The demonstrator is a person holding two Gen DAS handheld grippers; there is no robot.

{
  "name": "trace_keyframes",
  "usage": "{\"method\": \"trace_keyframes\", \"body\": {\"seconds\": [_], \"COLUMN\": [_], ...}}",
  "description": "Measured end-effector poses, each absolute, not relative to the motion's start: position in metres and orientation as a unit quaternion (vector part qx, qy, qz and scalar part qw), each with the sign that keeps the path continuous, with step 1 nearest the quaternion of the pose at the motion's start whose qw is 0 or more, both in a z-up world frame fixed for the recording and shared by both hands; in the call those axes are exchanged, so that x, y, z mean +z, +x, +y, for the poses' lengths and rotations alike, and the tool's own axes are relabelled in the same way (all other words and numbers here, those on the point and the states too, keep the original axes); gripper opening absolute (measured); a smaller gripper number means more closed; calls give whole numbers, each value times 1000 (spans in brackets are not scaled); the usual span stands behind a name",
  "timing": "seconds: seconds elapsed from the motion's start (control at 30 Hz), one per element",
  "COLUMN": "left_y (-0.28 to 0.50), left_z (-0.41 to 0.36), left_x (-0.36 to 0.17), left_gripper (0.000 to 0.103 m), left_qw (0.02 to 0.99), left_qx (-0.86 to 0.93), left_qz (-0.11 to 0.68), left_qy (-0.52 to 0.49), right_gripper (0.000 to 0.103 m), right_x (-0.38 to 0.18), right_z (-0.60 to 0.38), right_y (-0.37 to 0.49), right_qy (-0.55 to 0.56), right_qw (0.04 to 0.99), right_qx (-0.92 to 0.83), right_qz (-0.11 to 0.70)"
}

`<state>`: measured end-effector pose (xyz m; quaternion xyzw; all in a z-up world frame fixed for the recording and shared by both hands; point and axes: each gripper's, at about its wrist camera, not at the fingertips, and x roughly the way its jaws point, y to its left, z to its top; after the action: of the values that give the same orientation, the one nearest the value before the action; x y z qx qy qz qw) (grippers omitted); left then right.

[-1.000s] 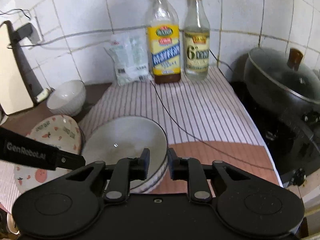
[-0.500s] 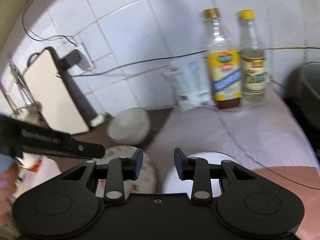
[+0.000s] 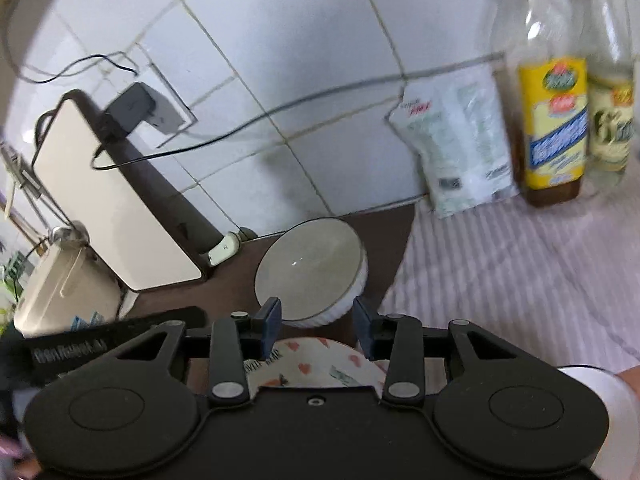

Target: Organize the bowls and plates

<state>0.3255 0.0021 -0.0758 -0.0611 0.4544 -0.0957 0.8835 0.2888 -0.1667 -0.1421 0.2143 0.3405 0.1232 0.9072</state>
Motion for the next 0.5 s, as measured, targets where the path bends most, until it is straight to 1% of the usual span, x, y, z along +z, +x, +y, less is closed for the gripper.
{"method": "trace_keyframes", "body": {"seconds": [0.17,0.23,0.5], "left_y": [355,365,400], "left_z": [11,12,15], "left_x": [-105,-113,-144], "left_gripper": [36,41,41], "left_qw": [878,877,859], "left_qx": [-89,-80,-63], "left_qz": [466,469,505], "left_qy": [-67,-65,-57], "right_gripper": [45,45,45], "right_x": [-163,-172,-190], "right_z": [-161,-164,-166], "right_y": [324,335,369], "right_qy": [242,262,287], "right_qw": [894,885,869], "right_qx": [103,89,68], "right_qz": [363,374,398]}}
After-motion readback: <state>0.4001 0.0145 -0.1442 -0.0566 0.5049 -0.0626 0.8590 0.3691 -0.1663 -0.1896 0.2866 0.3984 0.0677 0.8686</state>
